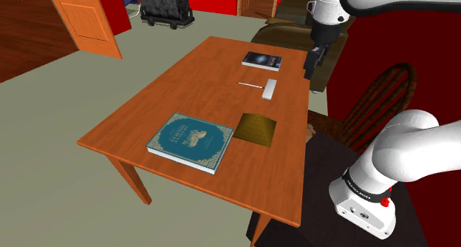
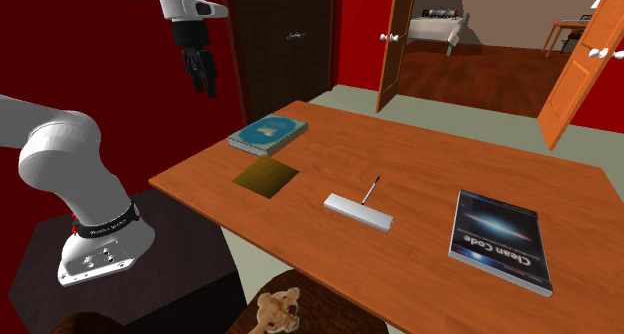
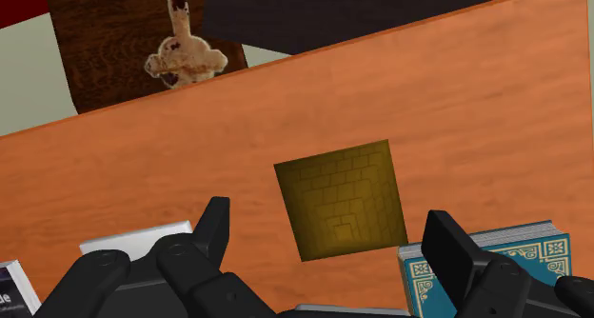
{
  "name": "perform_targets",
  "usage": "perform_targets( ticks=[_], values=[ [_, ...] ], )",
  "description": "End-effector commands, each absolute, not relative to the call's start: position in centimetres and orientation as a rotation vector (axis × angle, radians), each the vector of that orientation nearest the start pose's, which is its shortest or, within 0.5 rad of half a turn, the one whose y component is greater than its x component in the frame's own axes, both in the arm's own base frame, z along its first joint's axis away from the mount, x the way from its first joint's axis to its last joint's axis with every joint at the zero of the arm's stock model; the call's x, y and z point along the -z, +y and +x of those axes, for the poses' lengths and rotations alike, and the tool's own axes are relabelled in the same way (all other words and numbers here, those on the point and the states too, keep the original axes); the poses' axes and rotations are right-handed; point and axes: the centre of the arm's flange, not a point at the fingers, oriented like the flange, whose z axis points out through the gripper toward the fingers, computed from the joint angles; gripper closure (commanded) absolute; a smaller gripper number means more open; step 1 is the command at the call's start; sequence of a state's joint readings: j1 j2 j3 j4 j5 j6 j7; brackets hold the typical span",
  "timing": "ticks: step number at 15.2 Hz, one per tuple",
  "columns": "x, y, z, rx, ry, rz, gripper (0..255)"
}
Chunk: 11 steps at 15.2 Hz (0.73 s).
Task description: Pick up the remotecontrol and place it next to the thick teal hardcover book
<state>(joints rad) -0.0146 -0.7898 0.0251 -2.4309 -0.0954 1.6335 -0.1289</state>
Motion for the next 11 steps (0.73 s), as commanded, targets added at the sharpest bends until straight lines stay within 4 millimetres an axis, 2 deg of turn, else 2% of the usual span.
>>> perform_targets(
  ticks=[1, 11],
  values=[
    [-56.2, -0.5, 31.0, -0.024, -0.225, -3.246, 0],
    [-48.6, -4.7, 41.2, -0.018, 0.205, -3.216, 0]
  ],
)
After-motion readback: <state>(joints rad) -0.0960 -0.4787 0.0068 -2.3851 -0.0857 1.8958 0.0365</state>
